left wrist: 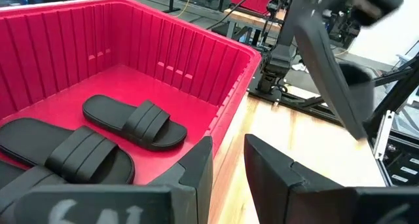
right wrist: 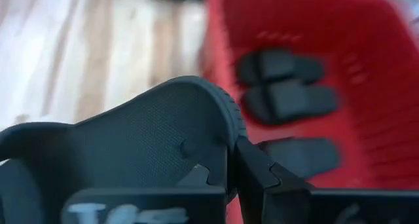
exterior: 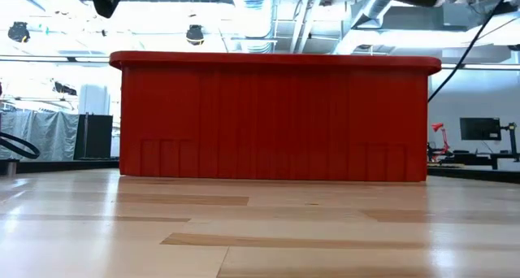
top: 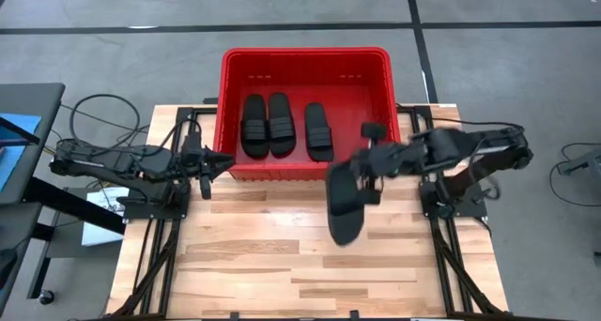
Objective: Pick and place slides into bin
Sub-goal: Put the black slide into the red bin
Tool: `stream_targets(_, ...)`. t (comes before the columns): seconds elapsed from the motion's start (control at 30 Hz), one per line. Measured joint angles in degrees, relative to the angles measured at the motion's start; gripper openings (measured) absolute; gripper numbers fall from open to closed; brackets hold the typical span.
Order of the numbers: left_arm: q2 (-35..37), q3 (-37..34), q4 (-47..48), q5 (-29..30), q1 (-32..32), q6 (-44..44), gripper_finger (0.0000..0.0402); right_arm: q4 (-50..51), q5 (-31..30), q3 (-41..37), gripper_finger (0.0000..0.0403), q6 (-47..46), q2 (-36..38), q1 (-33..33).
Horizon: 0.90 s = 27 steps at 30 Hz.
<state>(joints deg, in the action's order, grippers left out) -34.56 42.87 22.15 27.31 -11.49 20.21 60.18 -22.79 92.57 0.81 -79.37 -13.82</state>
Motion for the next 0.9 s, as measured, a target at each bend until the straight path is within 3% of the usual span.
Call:
stream_targets(0.27,-2.05,0.00,0.02,0.07,0.00,0.00,0.0077,2.32,-3.00,11.94,0.0000,11.65,0.02,9.82)
stream_targets(0.53,-3.02,0.00,-0.16,0.04,-0.01,0.54,0.0077,2.66,-2.55,18.66,0.0000,19.99,0.02,26.96)
stream_targets(0.73,-2.89,0.00,-0.17,0.02,0.00,-0.52,0.0077,1.39,6.62,18.85,0.0000,23.44,-0.95,41.07)
stream_targets(0.9,-2.89,0.00,-0.16,0.00,0.00,-6.86,0.0077,0.54,14.12,18.85,0.0000,27.63,-5.23,50.61)
